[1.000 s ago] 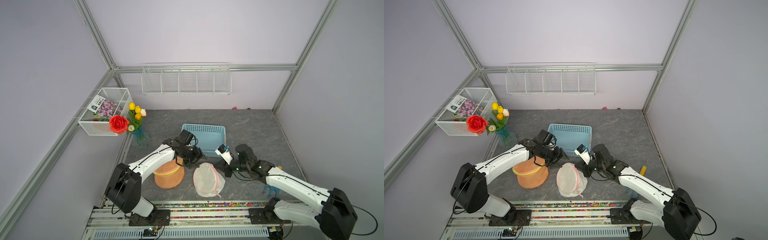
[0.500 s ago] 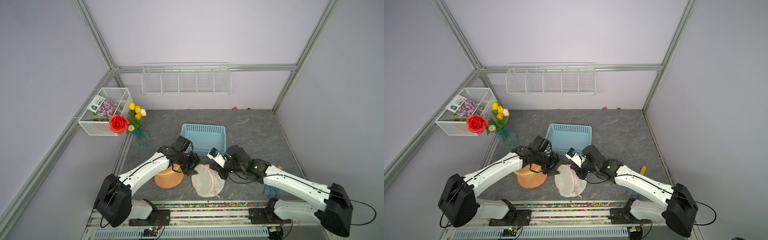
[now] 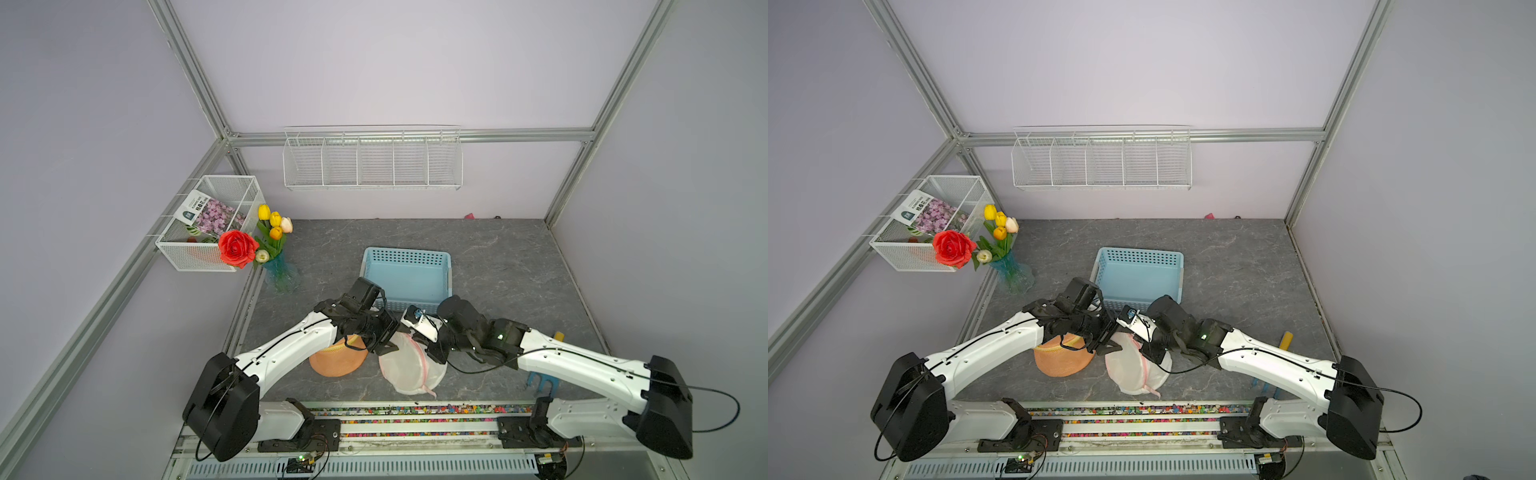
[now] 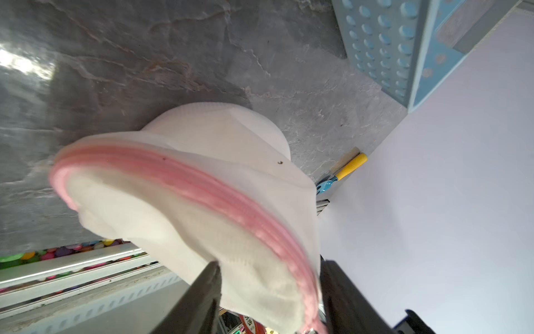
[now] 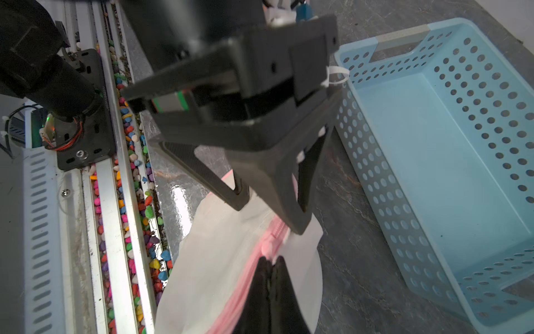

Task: Turn the laundry bag inside out
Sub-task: Zip the zipper on the laundry bag.

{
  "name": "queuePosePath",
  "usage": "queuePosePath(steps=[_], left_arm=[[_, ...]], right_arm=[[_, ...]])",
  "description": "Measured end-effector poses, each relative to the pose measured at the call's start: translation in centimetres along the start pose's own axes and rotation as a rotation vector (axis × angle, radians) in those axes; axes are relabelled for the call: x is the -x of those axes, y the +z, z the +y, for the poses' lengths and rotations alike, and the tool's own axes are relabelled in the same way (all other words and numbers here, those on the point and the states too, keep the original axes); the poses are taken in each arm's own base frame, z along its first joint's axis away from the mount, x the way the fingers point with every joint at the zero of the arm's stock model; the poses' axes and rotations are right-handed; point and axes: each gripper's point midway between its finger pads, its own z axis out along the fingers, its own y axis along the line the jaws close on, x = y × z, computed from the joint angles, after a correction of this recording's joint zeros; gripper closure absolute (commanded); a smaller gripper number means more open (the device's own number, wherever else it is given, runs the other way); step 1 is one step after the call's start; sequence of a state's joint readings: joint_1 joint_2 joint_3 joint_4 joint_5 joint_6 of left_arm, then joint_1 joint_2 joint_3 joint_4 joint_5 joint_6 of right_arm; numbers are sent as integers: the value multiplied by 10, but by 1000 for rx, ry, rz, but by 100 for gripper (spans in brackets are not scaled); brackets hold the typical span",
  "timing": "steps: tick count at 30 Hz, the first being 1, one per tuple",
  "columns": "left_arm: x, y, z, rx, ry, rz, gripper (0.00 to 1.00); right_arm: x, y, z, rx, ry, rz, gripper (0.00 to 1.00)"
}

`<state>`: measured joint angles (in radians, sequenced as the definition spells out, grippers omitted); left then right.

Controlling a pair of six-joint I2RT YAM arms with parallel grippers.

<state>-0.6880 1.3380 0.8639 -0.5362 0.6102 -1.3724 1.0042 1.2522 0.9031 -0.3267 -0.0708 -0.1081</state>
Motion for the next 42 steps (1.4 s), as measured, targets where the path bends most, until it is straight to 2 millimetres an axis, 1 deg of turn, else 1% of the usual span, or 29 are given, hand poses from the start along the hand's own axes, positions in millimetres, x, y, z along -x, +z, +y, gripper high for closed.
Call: queuePosePath(steps=[4, 11, 14, 17, 18, 20, 21, 28, 34, 38, 42], left_arm=[[-1, 0, -4, -14, 3, 5, 55], [-2, 0, -8, -30, 10, 10, 73], [-2, 0, -9, -35, 12, 12, 82], [-2, -1, -11, -45, 13, 13, 90], [-3, -1, -12, -49, 16, 14, 94], [-4, -1, -14, -54, 18, 14, 99], [-4, -1, -15, -58, 20, 14, 100], [-4, -7, -21, -99, 43, -12, 100], [0, -23, -32, -209, 82, -108, 100], [8, -35, -35, -326, 59, -195, 100], [18, -43, -31, -403, -6, -271, 100]], right_arm=[[5, 0, 1, -17, -23, -5, 100], [5, 0, 1, -21, -28, -3, 100], [5, 0, 2, -19, -22, -4, 100], [1, -2, 6, -13, -13, -5, 100], [0, -4, 8, -10, -10, -8, 100], [-4, -7, 11, -6, -3, -13, 100], [-4, -9, 13, -4, 2, -20, 100], [-5, -18, 19, 4, 48, -70, 100], [-8, -19, 29, 14, 111, -130, 100], [-12, -18, 33, -5, 163, -171, 100], [-21, -13, 37, -45, 210, -195, 100]])
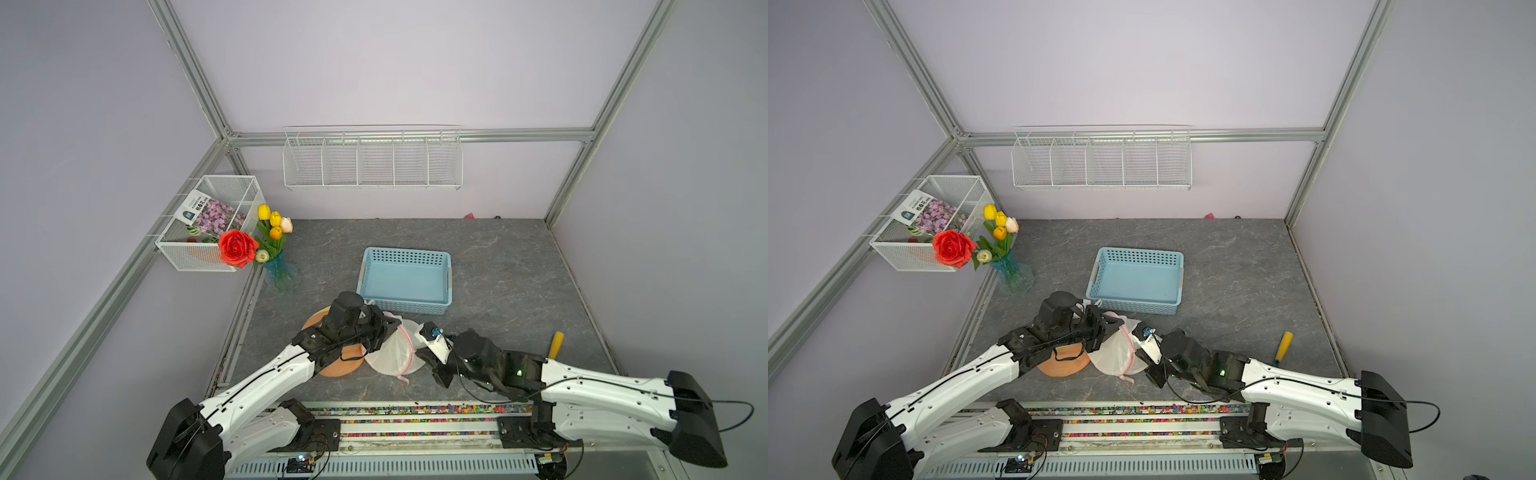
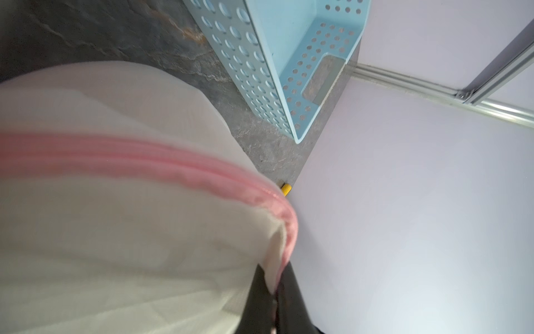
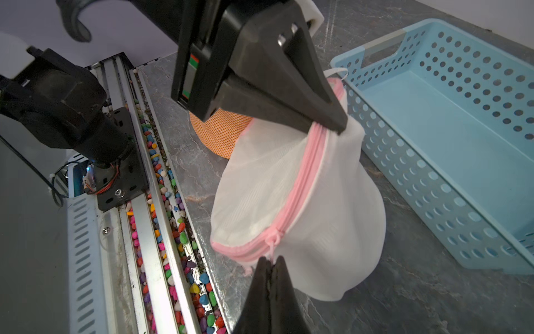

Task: Turn the laundry bag inside out
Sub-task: Zip the zipper on the laundry bag.

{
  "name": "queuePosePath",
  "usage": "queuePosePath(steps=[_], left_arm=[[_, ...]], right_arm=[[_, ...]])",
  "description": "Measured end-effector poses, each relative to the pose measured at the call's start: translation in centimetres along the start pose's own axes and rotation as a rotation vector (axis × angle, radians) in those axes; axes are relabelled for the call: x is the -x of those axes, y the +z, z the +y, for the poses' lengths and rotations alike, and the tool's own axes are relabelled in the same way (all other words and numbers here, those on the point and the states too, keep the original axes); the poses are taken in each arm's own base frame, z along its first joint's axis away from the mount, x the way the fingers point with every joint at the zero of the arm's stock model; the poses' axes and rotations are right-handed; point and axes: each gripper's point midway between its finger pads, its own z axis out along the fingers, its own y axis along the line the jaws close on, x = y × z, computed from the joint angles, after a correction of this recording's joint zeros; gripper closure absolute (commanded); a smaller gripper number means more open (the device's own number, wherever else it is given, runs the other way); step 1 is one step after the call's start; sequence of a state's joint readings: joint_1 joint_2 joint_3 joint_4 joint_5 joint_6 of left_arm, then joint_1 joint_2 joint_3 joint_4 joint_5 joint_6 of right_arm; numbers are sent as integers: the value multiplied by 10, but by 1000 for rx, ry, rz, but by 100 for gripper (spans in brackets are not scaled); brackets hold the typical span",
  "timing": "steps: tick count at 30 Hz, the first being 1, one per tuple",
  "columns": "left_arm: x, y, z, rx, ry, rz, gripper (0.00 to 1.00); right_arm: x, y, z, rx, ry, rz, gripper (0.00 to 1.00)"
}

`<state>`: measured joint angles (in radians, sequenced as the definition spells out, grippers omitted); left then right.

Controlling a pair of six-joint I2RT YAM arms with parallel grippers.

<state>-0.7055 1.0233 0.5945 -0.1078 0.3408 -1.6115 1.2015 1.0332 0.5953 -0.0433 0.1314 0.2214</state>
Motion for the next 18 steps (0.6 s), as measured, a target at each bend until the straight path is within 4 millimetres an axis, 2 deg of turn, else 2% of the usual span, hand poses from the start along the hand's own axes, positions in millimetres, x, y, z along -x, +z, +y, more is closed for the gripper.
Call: queuePosePath(steps=[6, 11, 18], left_arm=[[14, -16, -18, -151, -72, -112, 100], [26, -15, -19, -223, -136, -166, 100], [38, -17, -28, -312, -197, -221, 100]], right_arm=[[-2, 4, 3, -45, 77, -90, 100], [0, 11, 10, -55, 124, -155, 100], [-16, 32, 29, -35, 140, -146, 100]])
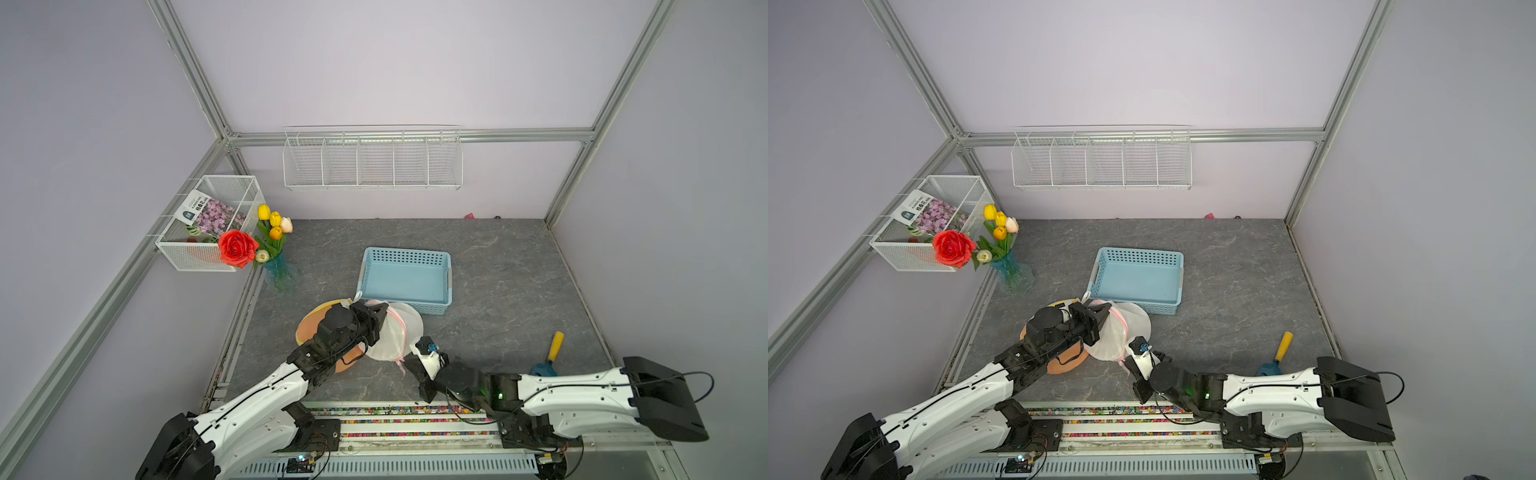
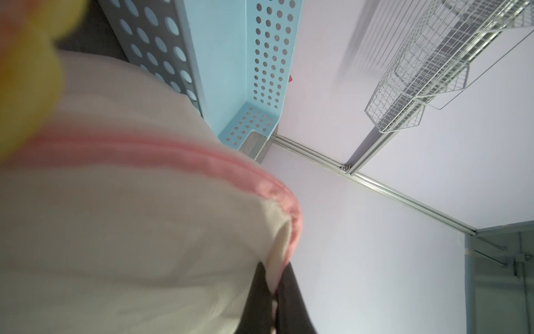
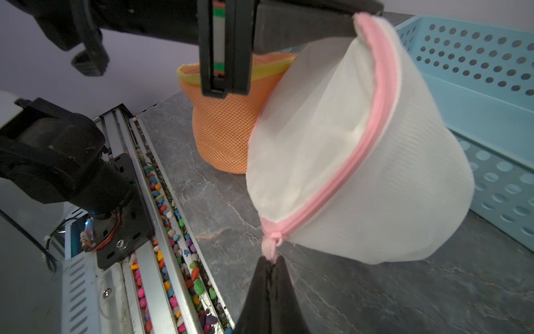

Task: Turn the laundry bag inside out
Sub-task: Zip the zipper on the laundry bag.

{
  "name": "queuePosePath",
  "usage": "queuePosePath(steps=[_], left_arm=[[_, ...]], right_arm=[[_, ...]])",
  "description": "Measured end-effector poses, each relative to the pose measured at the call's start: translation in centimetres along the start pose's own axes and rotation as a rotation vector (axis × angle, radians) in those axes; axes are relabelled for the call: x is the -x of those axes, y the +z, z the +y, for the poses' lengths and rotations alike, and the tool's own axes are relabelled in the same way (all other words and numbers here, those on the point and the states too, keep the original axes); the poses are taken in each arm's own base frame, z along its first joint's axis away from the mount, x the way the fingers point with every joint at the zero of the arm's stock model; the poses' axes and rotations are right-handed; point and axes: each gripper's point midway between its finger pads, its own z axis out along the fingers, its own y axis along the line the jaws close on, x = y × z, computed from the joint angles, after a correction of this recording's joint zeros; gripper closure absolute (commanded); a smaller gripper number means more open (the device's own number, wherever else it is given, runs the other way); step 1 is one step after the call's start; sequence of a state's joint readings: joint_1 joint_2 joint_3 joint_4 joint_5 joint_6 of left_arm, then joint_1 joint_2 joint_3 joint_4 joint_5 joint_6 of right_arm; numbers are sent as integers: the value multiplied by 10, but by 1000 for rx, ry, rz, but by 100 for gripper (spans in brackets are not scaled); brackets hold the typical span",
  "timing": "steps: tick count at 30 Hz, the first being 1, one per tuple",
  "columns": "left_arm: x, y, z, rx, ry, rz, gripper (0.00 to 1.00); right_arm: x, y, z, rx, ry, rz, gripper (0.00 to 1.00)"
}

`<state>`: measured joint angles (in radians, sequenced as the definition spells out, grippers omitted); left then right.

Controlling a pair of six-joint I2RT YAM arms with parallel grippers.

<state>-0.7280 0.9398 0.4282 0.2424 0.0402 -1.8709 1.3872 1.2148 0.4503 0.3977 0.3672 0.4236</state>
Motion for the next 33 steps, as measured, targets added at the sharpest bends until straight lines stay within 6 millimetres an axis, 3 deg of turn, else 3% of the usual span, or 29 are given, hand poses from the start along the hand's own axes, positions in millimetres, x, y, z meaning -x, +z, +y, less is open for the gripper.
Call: queuePosePath(steps=[8, 15, 20, 25, 29, 31, 33], left_arm=[[0, 6, 5, 2, -17, -6, 100], [-6, 14, 11, -4, -29, 16, 100], [-8, 14, 16, -1, -34, 26, 100], [-8, 19, 28, 38, -30, 22, 100], [-8, 25, 41, 80, -25, 26, 100], [-11, 28, 43, 97, -8, 40, 100], [-17, 31, 38, 100, 30, 66, 100]], right_arm=[[-6, 15, 5, -24, 28, -6, 100], [4, 3, 5, -16, 76, -30, 100], [-16, 17, 13, 10, 43, 33, 100], [-21, 43, 33, 48, -11, 90, 100], [-25, 42, 31, 34, -38, 114, 100], [-24, 26, 25, 20, -38, 103, 78], [-14, 1, 19, 24, -28, 66, 61]])
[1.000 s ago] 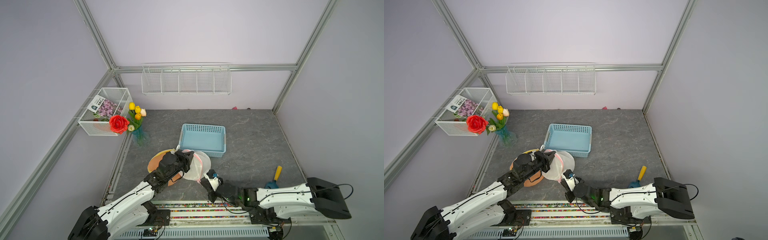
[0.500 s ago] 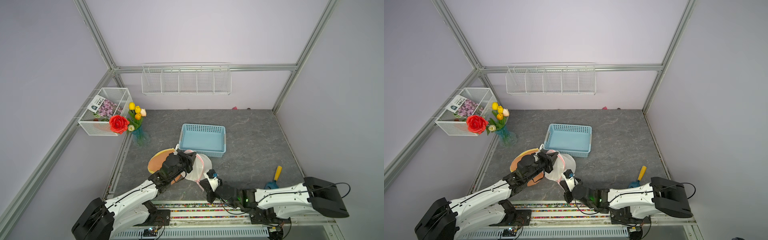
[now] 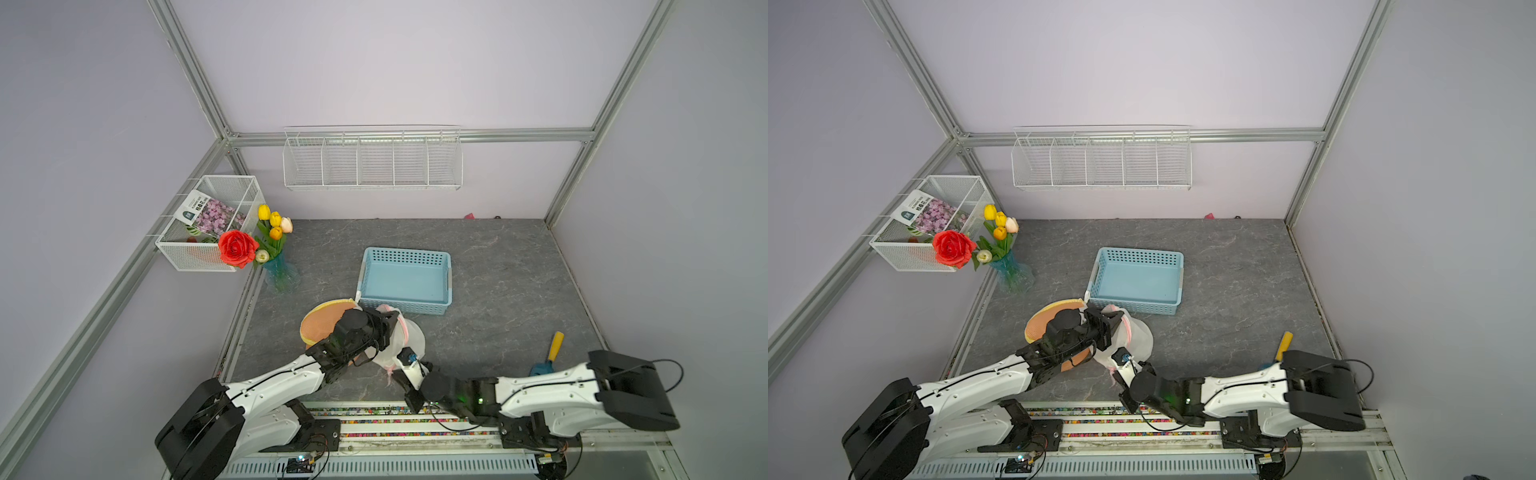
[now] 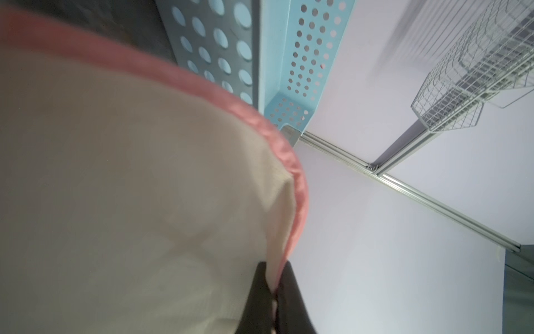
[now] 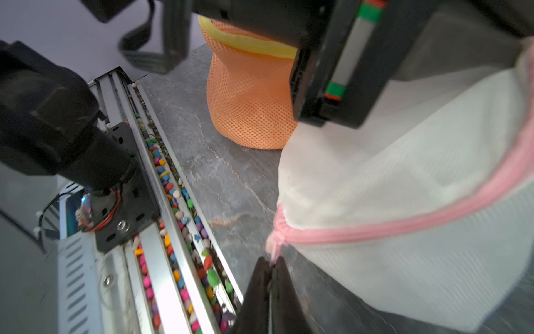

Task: Turn the laundry bag inside out
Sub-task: Zip the zipper on the laundry bag, then place the laundry bag at the center of the board.

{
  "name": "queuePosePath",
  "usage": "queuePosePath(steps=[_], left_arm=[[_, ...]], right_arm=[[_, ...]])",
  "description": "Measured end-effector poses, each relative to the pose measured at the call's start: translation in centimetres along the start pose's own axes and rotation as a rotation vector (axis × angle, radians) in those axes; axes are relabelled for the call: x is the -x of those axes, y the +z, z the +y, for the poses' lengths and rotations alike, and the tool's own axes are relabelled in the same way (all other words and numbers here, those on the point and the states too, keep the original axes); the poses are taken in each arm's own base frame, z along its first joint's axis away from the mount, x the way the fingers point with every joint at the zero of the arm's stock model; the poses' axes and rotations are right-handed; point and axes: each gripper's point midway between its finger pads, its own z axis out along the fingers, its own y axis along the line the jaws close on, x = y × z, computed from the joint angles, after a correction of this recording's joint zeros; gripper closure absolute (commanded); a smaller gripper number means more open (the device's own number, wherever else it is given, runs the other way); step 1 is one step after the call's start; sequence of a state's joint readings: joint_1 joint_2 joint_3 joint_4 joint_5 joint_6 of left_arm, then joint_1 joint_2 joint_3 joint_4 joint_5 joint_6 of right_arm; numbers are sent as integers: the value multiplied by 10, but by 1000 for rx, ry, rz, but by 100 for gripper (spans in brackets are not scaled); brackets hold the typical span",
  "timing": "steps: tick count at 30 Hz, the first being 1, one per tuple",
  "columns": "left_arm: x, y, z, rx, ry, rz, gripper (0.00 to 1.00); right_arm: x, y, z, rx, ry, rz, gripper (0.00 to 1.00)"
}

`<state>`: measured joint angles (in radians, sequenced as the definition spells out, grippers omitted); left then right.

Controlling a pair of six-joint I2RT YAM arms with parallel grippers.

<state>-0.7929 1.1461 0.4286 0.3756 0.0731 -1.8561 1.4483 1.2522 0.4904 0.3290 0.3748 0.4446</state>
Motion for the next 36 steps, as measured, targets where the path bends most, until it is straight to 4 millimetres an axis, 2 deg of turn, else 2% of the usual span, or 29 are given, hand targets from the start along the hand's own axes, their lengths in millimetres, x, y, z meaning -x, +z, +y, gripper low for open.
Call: queuePosePath(steps=[2, 5, 8, 9, 10, 12, 13, 14, 15, 16, 19, 21, 23, 26, 29, 31, 33, 36], left_arm=[[-9, 6, -11, 2, 52, 41, 100], [-26, 18, -21, 24, 146, 129, 100], [-38, 29, -12, 81, 218, 208, 100], [-40, 31, -3, 107, 229, 229, 100], [-40, 32, 4, 131, 235, 243, 96], [-40, 34, 22, 188, 263, 272, 49], [-41, 34, 28, 213, 279, 282, 37], [-41, 33, 34, 246, 306, 289, 3], [-42, 33, 36, 275, 340, 291, 1], [-44, 32, 34, 288, 370, 293, 1], [-59, 25, 0, 255, 519, 286, 1], [-70, 7, -38, 177, 632, 259, 1], [-72, -18, -75, 94, 733, 196, 1], [-58, -63, -120, -11, 870, 19, 1], [-26, -111, -146, -85, 984, -227, 1], [5, -141, -148, -110, 1054, -406, 1], [34, -160, -145, -103, 1105, -555, 1], [76, -171, -134, -9, 1191, -746, 1]], right_arm=[[20, -30, -5, 5, 17, -75, 52], [68, -81, -23, -20, 84, -256, 45], [98, -129, -49, -69, 164, -409, 43], [103, -142, -59, -92, 189, -448, 43], [105, -151, -68, -118, 206, -471, 43], [104, -165, -86, -181, 234, -498, 39], [102, -168, -92, -206, 239, -499, 34], [98, -170, -98, -236, 240, -492, 28], [94, -170, -103, -267, 234, -478, 9], [91, -169, -106, -291, 219, -461, 1], [84, -162, -113, -375, 163, -391, 1], [86, -158, -115, -435, 127, -344, 1], [93, -158, -117, -483, 113, -325, 1], [104, -161, -122, -556, 113, -329, 1], [109, -164, -140, -643, 140, -340, 5], [109, -170, -164, -726, 192, -348, 4], [109, -178, -188, -802, 245, -362, 3], [106, -189, -219, -905, 305, -390, 3]])
